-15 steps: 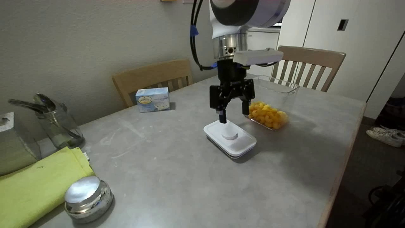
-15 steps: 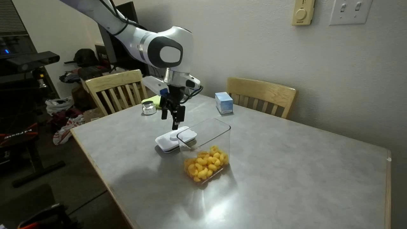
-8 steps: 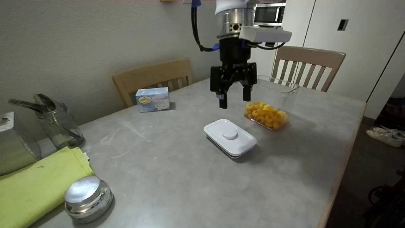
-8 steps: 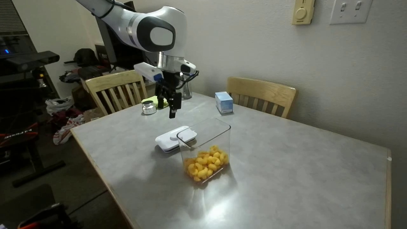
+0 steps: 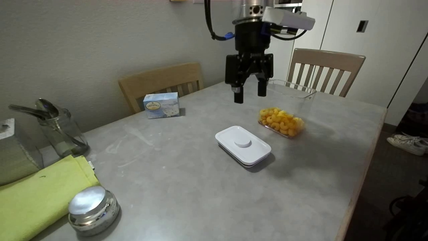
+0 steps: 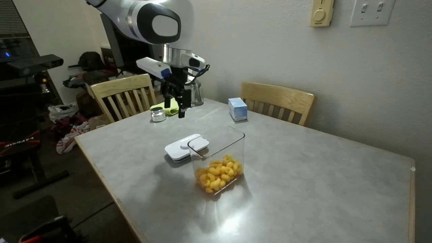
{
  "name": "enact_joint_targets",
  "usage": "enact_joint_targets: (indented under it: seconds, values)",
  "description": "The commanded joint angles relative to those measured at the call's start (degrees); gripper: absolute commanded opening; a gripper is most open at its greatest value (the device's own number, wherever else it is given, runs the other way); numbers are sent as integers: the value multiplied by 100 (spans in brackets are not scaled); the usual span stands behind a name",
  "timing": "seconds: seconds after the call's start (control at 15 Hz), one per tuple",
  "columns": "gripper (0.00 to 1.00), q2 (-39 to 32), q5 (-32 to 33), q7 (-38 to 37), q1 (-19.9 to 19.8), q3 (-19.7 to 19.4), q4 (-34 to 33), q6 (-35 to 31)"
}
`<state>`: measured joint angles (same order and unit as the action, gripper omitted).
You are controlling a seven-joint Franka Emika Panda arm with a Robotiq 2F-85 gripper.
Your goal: Press down on the white lid then remove it from the top of food container and put it on the table
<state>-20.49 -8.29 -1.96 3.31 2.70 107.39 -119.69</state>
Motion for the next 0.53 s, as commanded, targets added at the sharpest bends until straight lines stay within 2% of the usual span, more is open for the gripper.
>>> enact_joint_targets:
  seconds: [0.0, 0.33, 0.4, 0.47]
  values:
    - [100, 335, -73, 251, -85, 59, 247, 99]
    - [100, 521, -201, 564, -122, 98, 338, 34]
    - [100, 287, -11, 278, -32, 34, 88, 67]
    - [100, 317, -41, 341, -35, 38, 100, 67]
